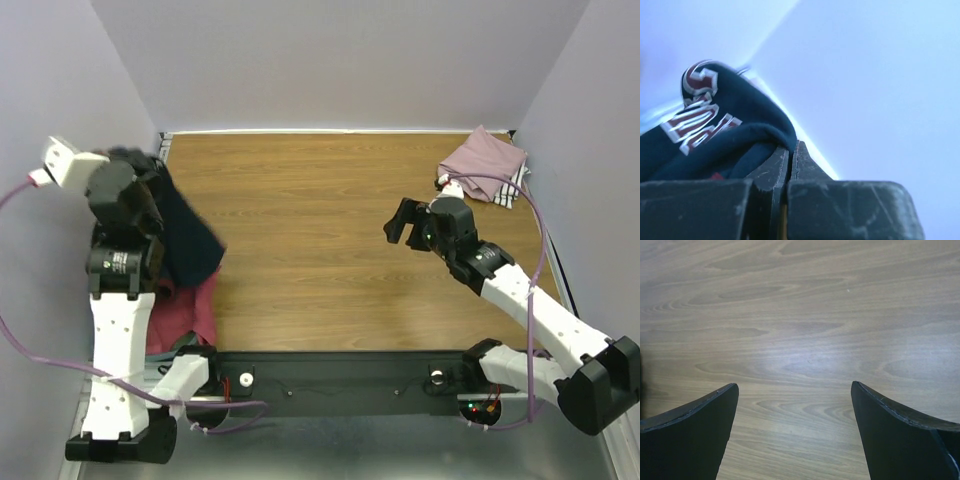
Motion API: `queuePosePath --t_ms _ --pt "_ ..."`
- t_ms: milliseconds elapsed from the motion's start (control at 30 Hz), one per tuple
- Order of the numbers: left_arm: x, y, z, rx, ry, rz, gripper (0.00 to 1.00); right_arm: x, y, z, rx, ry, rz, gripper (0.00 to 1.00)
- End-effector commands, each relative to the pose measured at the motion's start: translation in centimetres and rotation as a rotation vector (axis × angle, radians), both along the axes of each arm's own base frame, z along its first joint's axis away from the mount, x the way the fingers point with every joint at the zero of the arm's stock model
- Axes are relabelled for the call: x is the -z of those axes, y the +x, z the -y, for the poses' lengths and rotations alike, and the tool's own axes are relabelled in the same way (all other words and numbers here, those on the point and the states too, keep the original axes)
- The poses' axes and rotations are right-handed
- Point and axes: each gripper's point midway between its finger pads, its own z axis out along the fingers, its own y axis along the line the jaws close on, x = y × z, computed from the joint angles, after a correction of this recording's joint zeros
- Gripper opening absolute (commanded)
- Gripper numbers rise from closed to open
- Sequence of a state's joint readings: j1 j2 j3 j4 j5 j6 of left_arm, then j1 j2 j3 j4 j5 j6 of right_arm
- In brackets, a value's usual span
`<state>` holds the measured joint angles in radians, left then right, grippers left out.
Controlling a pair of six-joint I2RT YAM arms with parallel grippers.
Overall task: Fold and stack the tank tops
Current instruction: Grab the tank top from the pile, then move the tank top to the center of the board
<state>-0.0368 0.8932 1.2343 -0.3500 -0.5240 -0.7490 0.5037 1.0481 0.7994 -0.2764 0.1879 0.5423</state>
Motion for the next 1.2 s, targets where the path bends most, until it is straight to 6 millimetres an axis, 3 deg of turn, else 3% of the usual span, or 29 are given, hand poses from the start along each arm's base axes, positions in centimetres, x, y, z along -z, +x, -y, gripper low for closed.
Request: queuePosePath --t_ms 0,67,100,133,167,200,233,333,367,400,467,500,533,567,667,700,767,833,867,900,967,1000,1167 --pt "-12.5 3.5 5.4 0.268 0.156 0.222 0.00 -4.8 1.5 -1.1 -0.013 0.055 0.105 1.00" --pt "-14.7 4.2 9.6 0.374 0.186 0.237 0.00 -6.1 1.9 -0.9 0.003 0.064 0.132 1.00" --pt "-17.4 3.2 11.3 0.408 0.192 0.283 0.00 -6.4 1.9 -0.8 0.012 0.063 0.142 1.00" --pt "-16.8 3.8 15.8 0.493 0.198 0.254 0.00 -6.8 2.0 -0.6 0.026 0.065 0.153 1.00" --pt "-17.6 3.3 17.4 0.529 0.202 0.266 0.00 -7.9 2.2 0.0 0.058 0.068 0.182 1.00" --pt "-17.3 3.3 19.0 0.570 0.193 0.264 0.00 -8.3 2.2 0.3 0.075 0.069 0.192 1.00" --pt "-16.7 2.9 22.4 0.657 0.189 0.259 0.00 -8.6 2.2 0.6 0.087 0.069 0.203 1.00" --pt "-14.4 2.4 26.6 0.767 0.188 0.223 0.00 -10.0 2.0 2.1 0.151 0.065 0.250 1.00" --pt "-13.6 2.5 26.9 0.781 0.173 0.215 0.00 -10.2 2.0 2.3 0.158 0.065 0.258 1.00" --pt "-10.6 3.2 27.8 0.789 0.153 0.182 0.00 -10.3 1.7 2.5 0.163 0.066 0.263 1.00" --pt "-9.2 2.9 26.2 0.737 0.125 0.190 0.01 -10.2 1.7 2.8 0.174 0.062 0.265 1.00" --pt "-6.4 3.9 25.5 0.710 0.129 0.141 0.03 -10.0 1.7 2.8 0.175 0.061 0.262 1.00" --pt "-5.8 4.1 25.2 0.720 0.091 0.142 0.03 -9.5 1.7 2.7 0.171 0.055 0.250 1.00" --pt "-3.3 5.2 24.2 0.702 0.094 0.094 0.03 -9.0 1.8 2.7 0.174 0.052 0.239 1.00" --pt "1.3 6.5 24.1 0.734 0.066 -0.001 0.07 -6.9 2.0 2.3 0.172 0.039 0.189 1.00" --pt "4.9 6.7 23.9 0.738 0.064 -0.071 0.17 -6.2 2.1 2.3 0.172 0.030 0.173 1.00" --pt "8.0 7.0 24.0 0.763 0.017 -0.107 0.38 -4.1 2.2 2.1 0.169 0.012 0.128 1.00" --pt "13.5 6.4 24.3 0.820 -0.050 -0.160 0.46 -1.9 2.3 1.6 0.150 -0.001 0.086 1.00" --pt "13.5 6.4 24.3 0.815 -0.064 -0.158 0.48 -1.2 2.3 1.2 0.133 -0.001 0.072 1.00" --pt "15.6 5.9 24.4 0.828 -0.079 -0.178 0.50 -0.5 2.2 0.9 0.117 0.002 0.058 1.00" --pt "17.2 5.2 24.8 0.858 -0.105 -0.199 0.52 0.5 2.2 -0.1 0.084 0.040 0.042 1.00" --pt "18.7 4.7 24.7 0.858 -0.116 -0.223 0.54 2.1 1.8 -0.3 0.072 0.039 0.010 1.00" --pt "21.6 3.6 23.9 0.831 -0.121 -0.270 0.48 4.9 1.1 -3.0 -0.026 0.133 -0.056 0.98"
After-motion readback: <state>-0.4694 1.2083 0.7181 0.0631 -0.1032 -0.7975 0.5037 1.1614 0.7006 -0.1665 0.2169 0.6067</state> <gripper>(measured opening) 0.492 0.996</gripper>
